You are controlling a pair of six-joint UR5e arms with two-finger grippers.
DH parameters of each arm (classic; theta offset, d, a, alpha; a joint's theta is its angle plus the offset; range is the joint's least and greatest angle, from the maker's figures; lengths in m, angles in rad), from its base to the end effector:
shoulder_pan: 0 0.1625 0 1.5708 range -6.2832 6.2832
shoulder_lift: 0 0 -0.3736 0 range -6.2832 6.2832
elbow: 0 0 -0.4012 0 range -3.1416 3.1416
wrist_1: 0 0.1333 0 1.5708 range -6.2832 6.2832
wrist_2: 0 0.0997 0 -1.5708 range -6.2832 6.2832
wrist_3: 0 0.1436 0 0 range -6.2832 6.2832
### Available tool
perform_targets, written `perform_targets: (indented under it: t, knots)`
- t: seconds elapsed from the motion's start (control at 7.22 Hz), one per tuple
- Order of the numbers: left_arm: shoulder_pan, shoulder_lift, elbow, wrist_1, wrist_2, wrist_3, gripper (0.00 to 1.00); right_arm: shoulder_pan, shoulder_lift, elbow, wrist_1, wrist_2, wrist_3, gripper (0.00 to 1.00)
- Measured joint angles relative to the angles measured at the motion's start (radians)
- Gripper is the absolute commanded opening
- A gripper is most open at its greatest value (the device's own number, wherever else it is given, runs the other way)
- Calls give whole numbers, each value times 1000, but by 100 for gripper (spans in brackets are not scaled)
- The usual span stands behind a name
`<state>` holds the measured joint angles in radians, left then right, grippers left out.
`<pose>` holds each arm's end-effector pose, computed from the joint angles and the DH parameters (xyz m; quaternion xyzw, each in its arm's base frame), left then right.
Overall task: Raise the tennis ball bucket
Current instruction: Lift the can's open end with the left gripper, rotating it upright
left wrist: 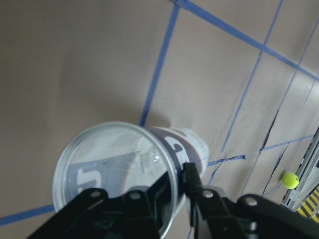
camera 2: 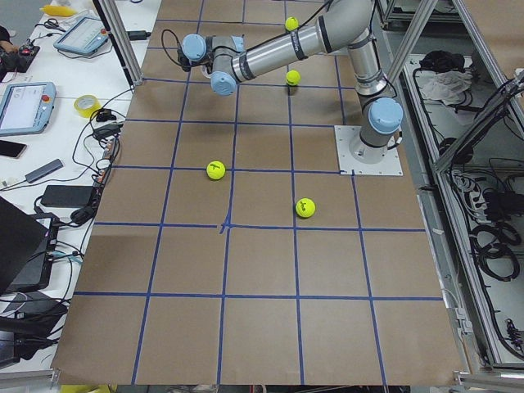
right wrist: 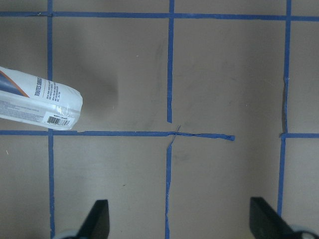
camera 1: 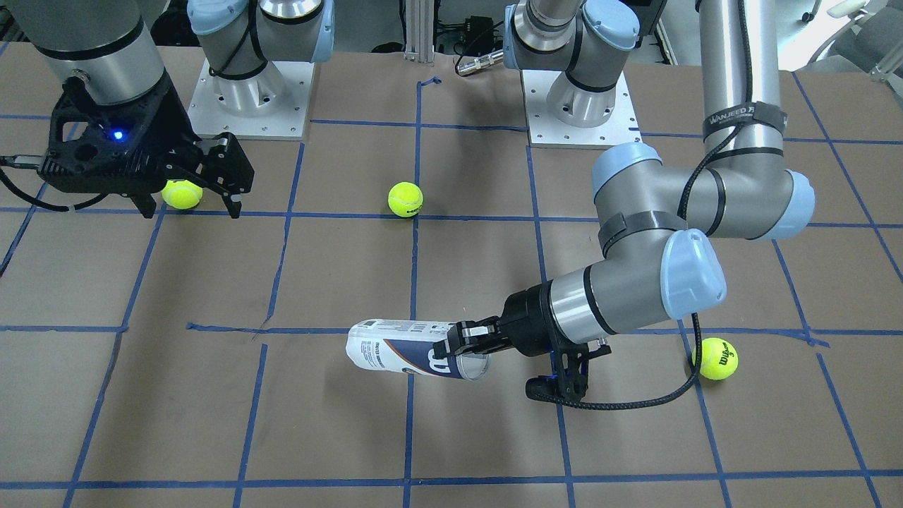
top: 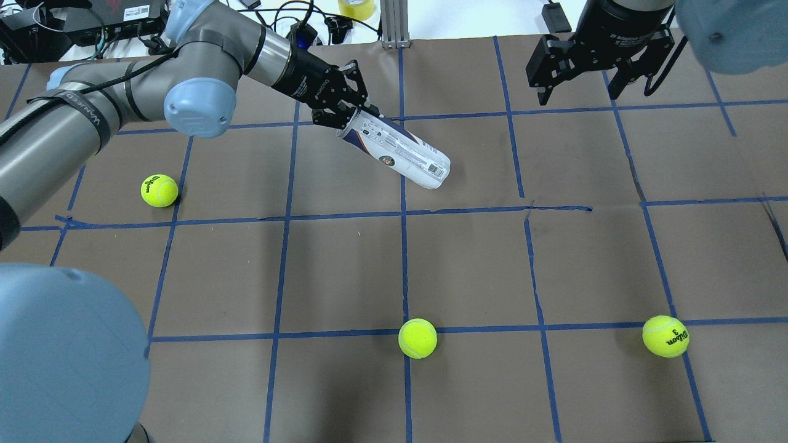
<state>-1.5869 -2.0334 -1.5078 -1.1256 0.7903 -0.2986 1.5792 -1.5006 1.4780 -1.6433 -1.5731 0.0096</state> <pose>-0.2446 -0.6367 0.2434 0.1216 -0.9166 -0.0388 0.3789 0.1375 -0.5391 0.4108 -0.0007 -0.9989 0.0475 0.0007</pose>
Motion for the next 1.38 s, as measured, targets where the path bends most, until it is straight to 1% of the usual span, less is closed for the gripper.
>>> perform_targets:
  t: [0.14, 0.28, 0.42, 0.55, 0.69, 0.83, 0.97, 1.38]
  knots:
    - [-14, 36, 10, -2, 43, -22, 0, 2, -6, 2, 1, 3, 25, 100]
    - [-38, 64, 37, -12, 125, -38, 0, 3, -9, 8, 1, 5, 34, 100]
    - [-75, 81, 77, -23, 246, -54, 0, 4, -10, 13, 1, 5, 36, 100]
    - [-124, 88, 121, -27, 407, -67, 0, 4, -14, 15, 0, 4, 38, 100]
    - [-177, 87, 150, -23, 590, -69, 0, 4, -21, 17, 0, 5, 41, 100]
    - [-227, 78, 160, -12, 750, -60, 0, 4, -26, 19, 0, 7, 45, 100]
    - [-262, 60, 162, 3, 862, -42, 0, 4, -26, 21, 0, 8, 46, 100]
    - [-312, 7, 160, 32, 1010, -11, 0, 4, -21, 22, 0, 10, 44, 100]
